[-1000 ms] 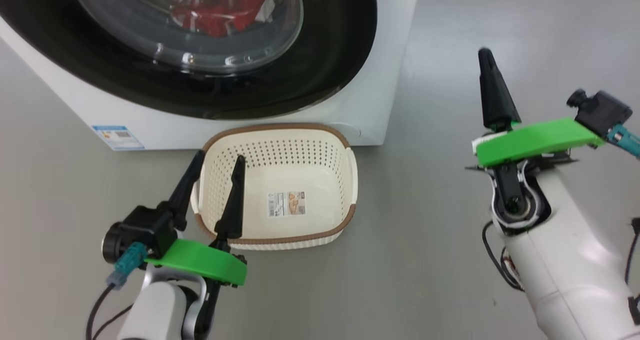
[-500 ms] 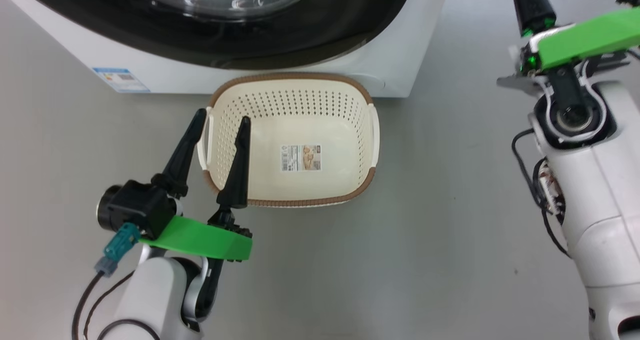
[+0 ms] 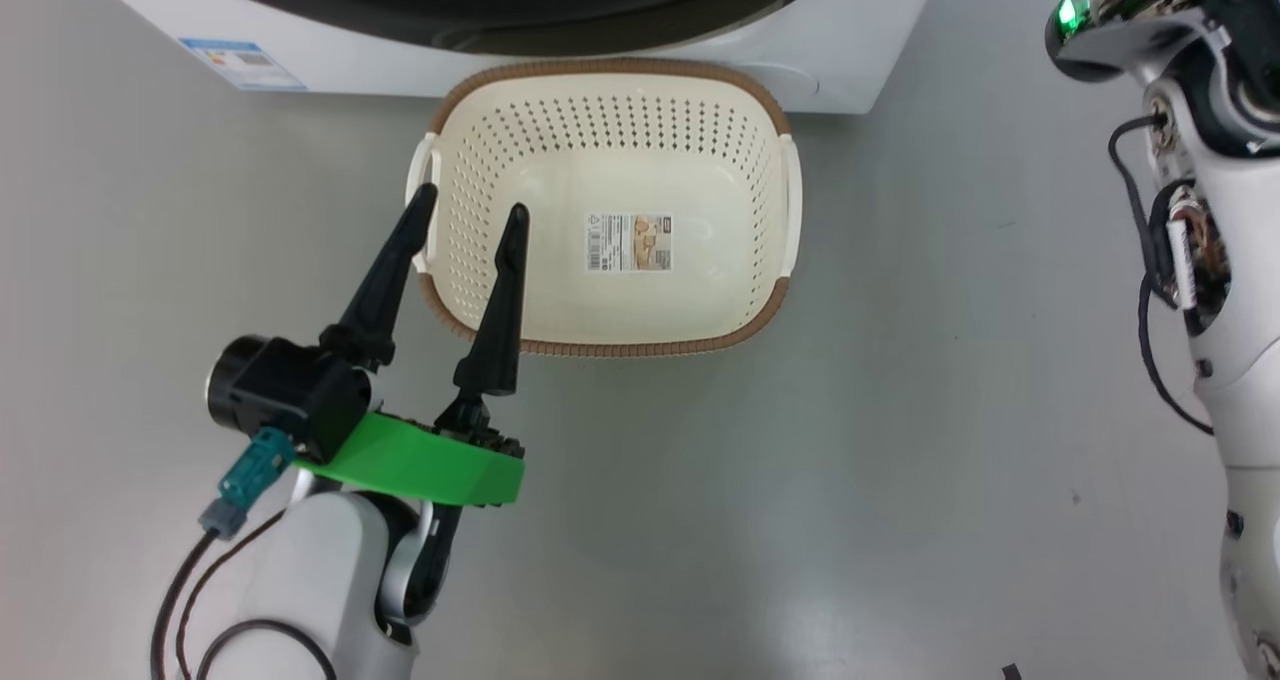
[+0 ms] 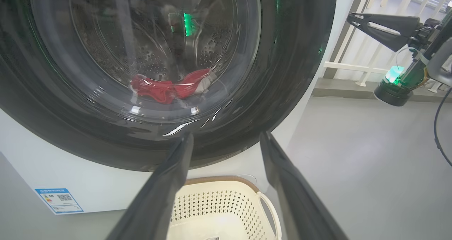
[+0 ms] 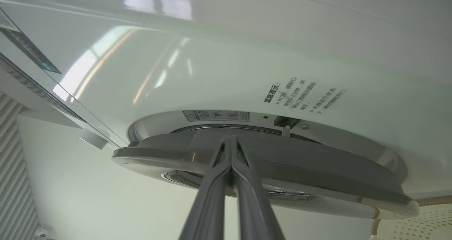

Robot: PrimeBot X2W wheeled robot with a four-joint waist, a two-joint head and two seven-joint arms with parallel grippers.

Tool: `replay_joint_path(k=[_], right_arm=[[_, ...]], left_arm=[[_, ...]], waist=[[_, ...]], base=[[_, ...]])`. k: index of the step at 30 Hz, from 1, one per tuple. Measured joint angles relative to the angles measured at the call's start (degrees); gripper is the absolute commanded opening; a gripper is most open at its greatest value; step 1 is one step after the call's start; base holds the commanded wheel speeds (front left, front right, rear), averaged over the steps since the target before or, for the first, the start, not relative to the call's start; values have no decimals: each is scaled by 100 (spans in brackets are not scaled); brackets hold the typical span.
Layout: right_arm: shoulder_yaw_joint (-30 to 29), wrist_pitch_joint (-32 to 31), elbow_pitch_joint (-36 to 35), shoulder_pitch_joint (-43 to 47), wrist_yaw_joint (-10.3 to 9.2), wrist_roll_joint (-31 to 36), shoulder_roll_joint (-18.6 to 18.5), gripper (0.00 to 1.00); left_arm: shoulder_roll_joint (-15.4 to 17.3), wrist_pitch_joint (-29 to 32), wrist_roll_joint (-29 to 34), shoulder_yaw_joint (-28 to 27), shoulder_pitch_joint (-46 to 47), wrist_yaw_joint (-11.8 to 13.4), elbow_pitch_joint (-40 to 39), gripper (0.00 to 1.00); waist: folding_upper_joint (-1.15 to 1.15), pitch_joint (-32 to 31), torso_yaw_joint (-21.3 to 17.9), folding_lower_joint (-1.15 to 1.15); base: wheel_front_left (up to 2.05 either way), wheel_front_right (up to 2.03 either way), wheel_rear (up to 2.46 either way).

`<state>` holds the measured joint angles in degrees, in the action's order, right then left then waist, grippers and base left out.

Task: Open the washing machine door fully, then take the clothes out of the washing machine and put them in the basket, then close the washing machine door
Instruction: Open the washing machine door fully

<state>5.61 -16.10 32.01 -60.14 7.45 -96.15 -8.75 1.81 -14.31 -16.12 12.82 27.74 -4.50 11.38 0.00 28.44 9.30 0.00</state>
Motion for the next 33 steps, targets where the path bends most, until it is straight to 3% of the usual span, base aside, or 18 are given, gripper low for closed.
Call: replay_joint_path(k=[14,33], right_arm=[[-36,-851,565,-918,0,-249,-48,0],[107,-1669,1245,-1630,0,-310,-114,0]], left_arm=[[-5,0,16,147,298,-10,-54,100],[-35,0,-12,240,338,-9,-58,100]], waist=[[0,573,173,0],[0,739,341,0]], base=[[0,0,0],[0,0,0]])
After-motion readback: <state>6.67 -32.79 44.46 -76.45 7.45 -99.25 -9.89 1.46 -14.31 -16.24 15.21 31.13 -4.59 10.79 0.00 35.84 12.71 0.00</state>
